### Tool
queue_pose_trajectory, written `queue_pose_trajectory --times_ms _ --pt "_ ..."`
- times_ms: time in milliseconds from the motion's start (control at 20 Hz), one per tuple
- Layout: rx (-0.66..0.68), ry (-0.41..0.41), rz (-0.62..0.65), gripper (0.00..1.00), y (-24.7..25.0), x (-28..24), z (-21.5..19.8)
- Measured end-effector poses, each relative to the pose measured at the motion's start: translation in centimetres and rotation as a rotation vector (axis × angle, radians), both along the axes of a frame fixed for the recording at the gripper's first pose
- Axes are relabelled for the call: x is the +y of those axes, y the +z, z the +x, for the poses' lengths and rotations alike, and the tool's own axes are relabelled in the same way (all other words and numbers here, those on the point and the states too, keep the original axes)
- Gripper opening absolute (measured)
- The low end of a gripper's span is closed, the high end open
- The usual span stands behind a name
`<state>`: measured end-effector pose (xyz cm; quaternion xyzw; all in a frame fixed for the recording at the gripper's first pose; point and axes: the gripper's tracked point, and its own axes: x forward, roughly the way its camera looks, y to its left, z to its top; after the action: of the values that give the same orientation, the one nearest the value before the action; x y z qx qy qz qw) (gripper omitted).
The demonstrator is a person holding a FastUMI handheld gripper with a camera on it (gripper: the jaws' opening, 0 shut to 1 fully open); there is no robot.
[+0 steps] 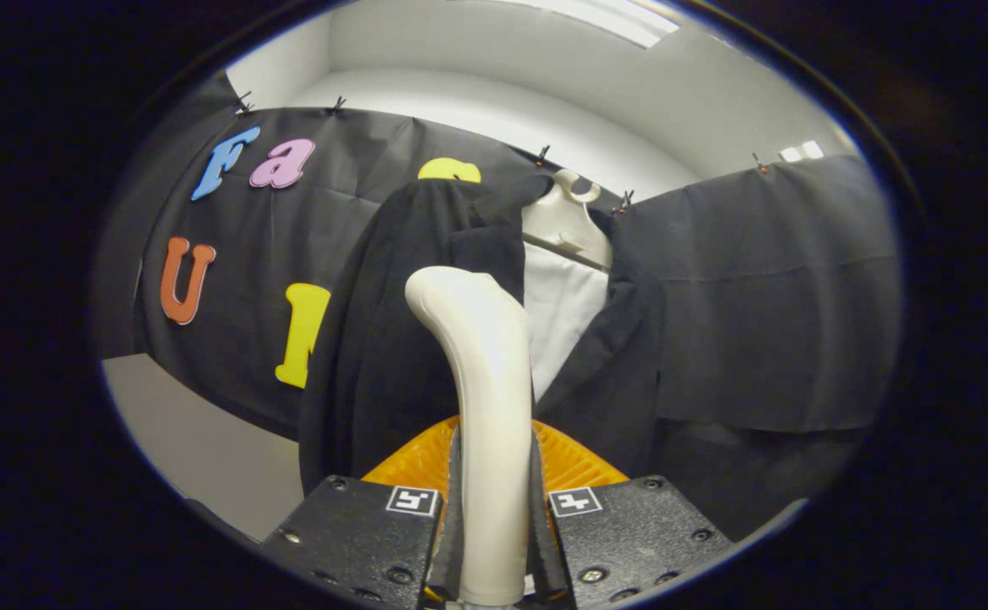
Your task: Iron the clothes twice with a garment steamer, once on the left side and once on the right side.
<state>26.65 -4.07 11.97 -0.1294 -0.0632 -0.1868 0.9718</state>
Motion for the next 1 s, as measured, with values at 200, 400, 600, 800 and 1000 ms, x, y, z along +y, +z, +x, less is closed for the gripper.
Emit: queue_pose_trajectory --times_ms 200,400,600,800,1000 --pt "0.040 -0.013 0.009 0.34 -2.6 -0.3 -0.1" --pt "0.096 -0.026 0.023 0.35 -6.4 -0.8 -0.3" --pt "0.144 -0.034 0.040 0.34 -9.0 -1.4 -0.8" --pt "0.177 -0.046 0.060 0.34 -11.0 -2.3 -0.7" --pt "0.215 -0.056 0.076 0.34 -13.3 -3.1 -0.6"
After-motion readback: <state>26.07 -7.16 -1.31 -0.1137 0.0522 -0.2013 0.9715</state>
